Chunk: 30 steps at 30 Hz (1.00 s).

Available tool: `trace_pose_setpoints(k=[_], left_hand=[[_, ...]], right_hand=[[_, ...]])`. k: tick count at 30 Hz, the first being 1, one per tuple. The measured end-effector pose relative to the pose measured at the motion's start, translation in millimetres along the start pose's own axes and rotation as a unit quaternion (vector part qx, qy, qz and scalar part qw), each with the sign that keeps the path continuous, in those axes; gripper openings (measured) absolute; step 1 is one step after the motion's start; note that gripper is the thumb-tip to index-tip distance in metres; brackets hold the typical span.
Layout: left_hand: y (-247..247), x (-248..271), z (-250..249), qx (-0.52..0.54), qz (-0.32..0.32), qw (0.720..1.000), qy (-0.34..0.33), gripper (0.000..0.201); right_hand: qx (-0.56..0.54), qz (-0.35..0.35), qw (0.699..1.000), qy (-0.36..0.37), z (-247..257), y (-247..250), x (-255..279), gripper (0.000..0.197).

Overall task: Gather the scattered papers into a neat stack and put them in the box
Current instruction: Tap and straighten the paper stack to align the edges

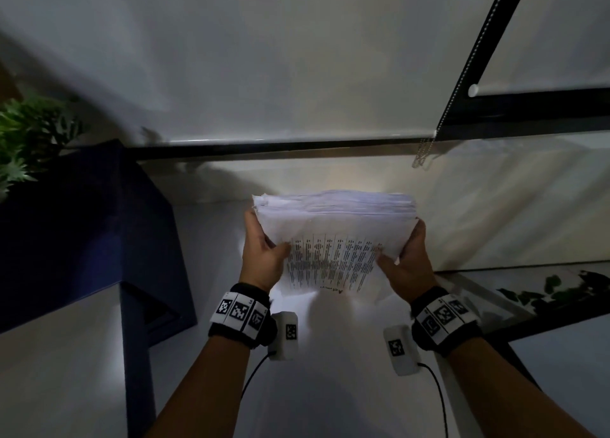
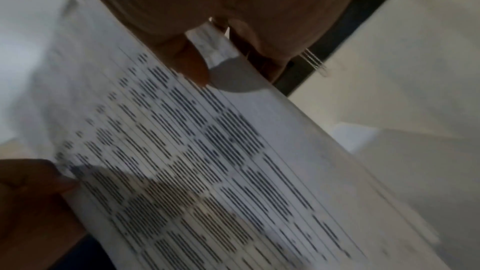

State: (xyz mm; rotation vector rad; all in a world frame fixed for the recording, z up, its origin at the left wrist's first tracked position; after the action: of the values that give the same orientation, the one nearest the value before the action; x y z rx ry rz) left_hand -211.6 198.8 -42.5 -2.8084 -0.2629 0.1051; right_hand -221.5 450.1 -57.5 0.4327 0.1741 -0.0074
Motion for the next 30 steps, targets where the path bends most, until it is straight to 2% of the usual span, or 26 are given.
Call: trace_pose_setpoints(k=[2,4,8,9,13,14,16,18,21,23,27,30], left_hand=[[10,0,19,-0.036,-0.016,0.999,0.03,0.078],[20,2,38,-0.076,-0.026,0.995,0.061,0.071],[30,1,61,-0.141,-0.057,0.985,0.083,0.028],[32,-1,64,-0.15,-0.058,0.984,0.075,0.024],[32,-1,67,-0.139,-0.048,0.988,0.053,0.039],[26,2,64,-0.148,-0.045,0.987,0.044,0.041],[19,5,62,-0.189,-0.039,0.981,0.021,0.042],[11,8,59,-0.217,-0.029,0.976,0.001,0.038],[13,11,63,-0.219,-0.035,0.975,-0.004,0.045],[19,17,68,-0.203,-0.039,0.978,0.014,0.051],[25,26,85,-0.18,-0.028,0.978,0.102,0.062],[24,20,90,-0.187,-0.037,0.974,0.12,0.05]], right_hand=[[0.062,0.001,0.998,-0.032,-13,-7,5,0.064],[0.093,0.03,0.993,-0.06,-17,-14,9,0.049],[0.071,0.031,0.989,-0.125,-24,-20,3,0.03],[0.062,0.025,0.988,-0.138,-29,-20,-1,0.027],[0.039,0.028,0.985,-0.163,-40,-22,-7,0.019],[0.031,0.031,0.985,-0.168,-40,-23,-7,0.022],[0.02,0.037,0.986,-0.164,-39,-28,-7,0.026],[0.017,0.048,0.985,-0.164,-39,-33,-6,0.014],[-0.004,0.017,0.987,-0.162,-35,-33,-3,0.021],[-0.004,0.005,0.987,-0.161,-35,-31,0,0.021],[-0.023,0.013,0.986,-0.166,-45,-38,10,0.022],[-0.034,0.009,0.986,-0.166,-49,-39,8,0.028]])
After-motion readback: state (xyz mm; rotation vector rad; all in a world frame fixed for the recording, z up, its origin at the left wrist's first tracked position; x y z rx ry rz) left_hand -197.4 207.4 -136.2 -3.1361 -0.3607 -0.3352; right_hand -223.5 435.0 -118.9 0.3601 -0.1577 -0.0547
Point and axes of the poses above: each hand's wrist, its own x-axis away from the middle knuckle, its own y-axis out of the back of the hand, z = x × y, the point moved 3 cm from there along -x, towards the middle knuckle, and after that the axes turned 14 degrees about x, right-handed, at the moved point
